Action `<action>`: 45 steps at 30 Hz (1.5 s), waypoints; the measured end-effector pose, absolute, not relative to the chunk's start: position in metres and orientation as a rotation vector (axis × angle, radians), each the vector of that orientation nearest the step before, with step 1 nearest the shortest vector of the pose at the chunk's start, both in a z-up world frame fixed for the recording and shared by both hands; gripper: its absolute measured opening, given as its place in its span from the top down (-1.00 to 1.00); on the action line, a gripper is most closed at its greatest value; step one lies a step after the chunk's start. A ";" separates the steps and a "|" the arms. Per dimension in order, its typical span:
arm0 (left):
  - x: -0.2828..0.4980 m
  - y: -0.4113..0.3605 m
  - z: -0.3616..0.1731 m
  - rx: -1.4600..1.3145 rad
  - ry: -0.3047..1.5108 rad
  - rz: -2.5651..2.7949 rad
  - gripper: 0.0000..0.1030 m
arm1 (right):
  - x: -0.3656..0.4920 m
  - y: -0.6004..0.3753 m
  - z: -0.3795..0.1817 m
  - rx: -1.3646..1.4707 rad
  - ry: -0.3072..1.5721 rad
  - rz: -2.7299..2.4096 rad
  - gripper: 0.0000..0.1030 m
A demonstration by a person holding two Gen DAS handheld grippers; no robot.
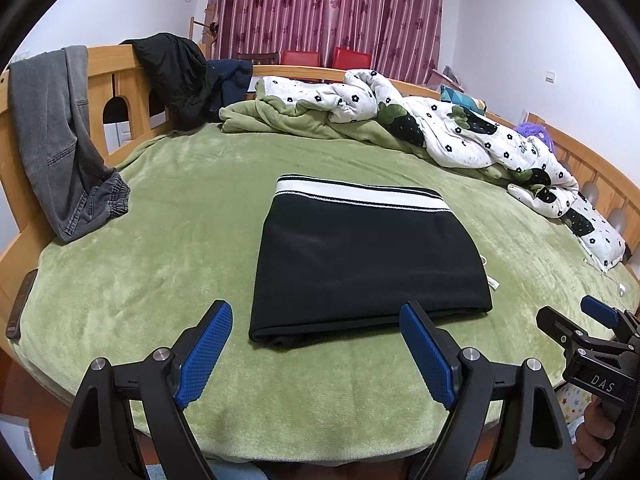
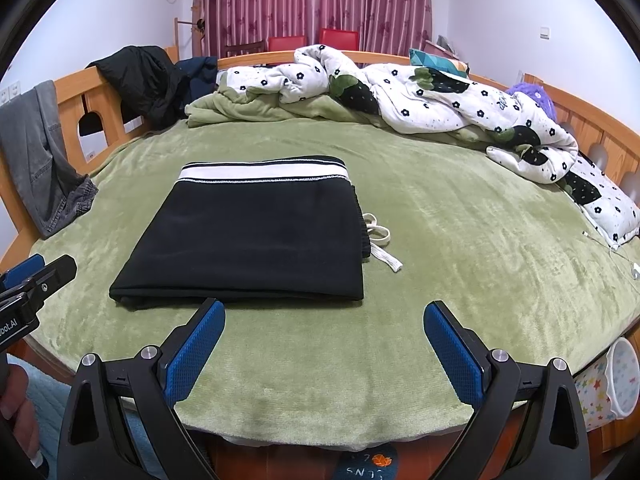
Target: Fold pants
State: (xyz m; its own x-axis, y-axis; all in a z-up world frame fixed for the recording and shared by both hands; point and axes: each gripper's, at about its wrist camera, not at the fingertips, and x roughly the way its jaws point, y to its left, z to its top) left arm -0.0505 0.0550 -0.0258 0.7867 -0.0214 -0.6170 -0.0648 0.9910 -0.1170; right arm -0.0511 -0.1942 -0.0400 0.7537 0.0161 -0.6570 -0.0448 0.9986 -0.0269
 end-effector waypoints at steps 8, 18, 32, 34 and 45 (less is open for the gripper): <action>-0.051 0.053 -0.026 -0.136 0.666 0.025 -0.65 | -0.052 -0.193 -0.040 -0.044 0.717 0.030 -0.91; -0.050 0.053 -0.025 -0.134 0.667 0.024 -0.65 | -0.051 -0.192 -0.041 -0.044 0.719 0.028 -0.91; -0.050 0.052 -0.025 -0.131 0.667 0.023 -0.65 | -0.051 -0.192 -0.041 -0.045 0.719 0.029 -0.91; -0.050 0.052 -0.025 -0.130 0.667 0.023 -0.65 | -0.051 -0.192 -0.041 -0.045 0.719 0.029 -0.91; -0.050 0.051 -0.025 -0.130 0.668 0.024 -0.65 | -0.051 -0.193 -0.041 -0.045 0.718 0.029 -0.91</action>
State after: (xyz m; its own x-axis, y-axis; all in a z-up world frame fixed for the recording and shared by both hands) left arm -0.0502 0.0512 -0.0247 0.7853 -0.0199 -0.6188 -0.0639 0.9916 -0.1129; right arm -0.0514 -0.1928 -0.0407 0.7525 0.0114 -0.6585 -0.0425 0.9986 -0.0313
